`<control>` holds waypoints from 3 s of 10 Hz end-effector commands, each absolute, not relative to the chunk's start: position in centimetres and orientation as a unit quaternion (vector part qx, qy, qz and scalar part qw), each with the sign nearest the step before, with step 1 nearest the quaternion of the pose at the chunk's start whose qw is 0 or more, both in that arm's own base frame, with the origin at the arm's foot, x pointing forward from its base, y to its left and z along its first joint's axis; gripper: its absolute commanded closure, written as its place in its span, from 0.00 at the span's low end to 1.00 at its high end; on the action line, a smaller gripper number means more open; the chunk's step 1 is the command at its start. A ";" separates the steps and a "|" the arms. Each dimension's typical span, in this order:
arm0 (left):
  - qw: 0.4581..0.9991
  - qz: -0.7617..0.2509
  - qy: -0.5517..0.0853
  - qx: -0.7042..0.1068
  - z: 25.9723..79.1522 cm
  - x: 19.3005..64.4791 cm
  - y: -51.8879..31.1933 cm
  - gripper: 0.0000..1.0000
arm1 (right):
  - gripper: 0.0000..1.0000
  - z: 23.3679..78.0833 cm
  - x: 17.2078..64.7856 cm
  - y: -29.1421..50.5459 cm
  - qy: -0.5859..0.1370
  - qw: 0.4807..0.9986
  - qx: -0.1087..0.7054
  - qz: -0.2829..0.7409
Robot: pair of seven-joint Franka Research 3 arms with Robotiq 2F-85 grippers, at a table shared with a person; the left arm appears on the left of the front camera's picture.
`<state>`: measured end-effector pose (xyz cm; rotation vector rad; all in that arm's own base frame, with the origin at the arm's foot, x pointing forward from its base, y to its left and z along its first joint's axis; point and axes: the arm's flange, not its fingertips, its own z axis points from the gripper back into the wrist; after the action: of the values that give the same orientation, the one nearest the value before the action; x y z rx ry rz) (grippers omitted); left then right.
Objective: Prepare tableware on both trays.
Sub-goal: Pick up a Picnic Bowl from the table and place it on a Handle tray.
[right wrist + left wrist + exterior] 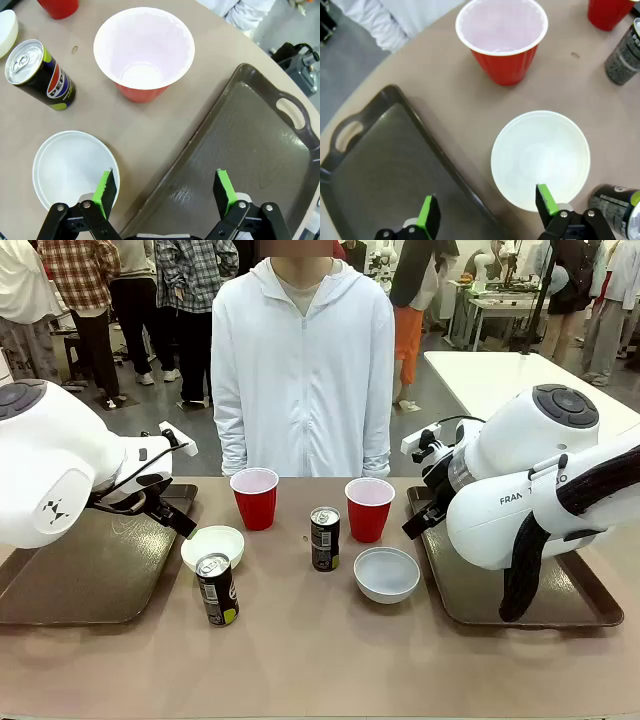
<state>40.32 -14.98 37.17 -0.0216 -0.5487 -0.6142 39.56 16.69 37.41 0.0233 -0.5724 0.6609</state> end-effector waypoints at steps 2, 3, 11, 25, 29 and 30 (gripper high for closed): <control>0.916 -0.299 -0.267 -0.010 37.2 40.3 -15.0 0.00 | 0.00 37.4 39.6 16.7 -0.277 0.906 0.011 0.320; 0.916 -0.299 -0.267 -0.010 37.2 40.3 -15.0 0.00 | 0.00 37.4 39.6 16.7 -0.277 0.906 0.011 0.320; 0.916 -0.299 -0.267 -0.010 37.2 40.3 -15.0 0.00 | 0.00 37.4 39.6 16.7 -0.277 0.906 0.011 0.320; 0.931 -0.346 -0.107 -0.040 47.9 31.1 -8.7 0.00 | 0.00 49.0 27.0 15.4 -0.116 0.948 0.035 0.294; 0.924 -0.271 -0.080 -0.258 46.2 34.7 -3.2 0.00 | 0.00 46.1 31.9 5.4 -0.138 0.916 0.310 0.213; 0.912 -0.236 -0.061 -0.330 45.0 36.0 -0.6 0.00 | 0.00 44.6 31.7 1.8 -0.158 0.900 0.366 0.177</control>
<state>33.73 -2.61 45.47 -0.5030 -0.1740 -0.5467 32.82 4.51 47.29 0.6119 -0.2930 0.4215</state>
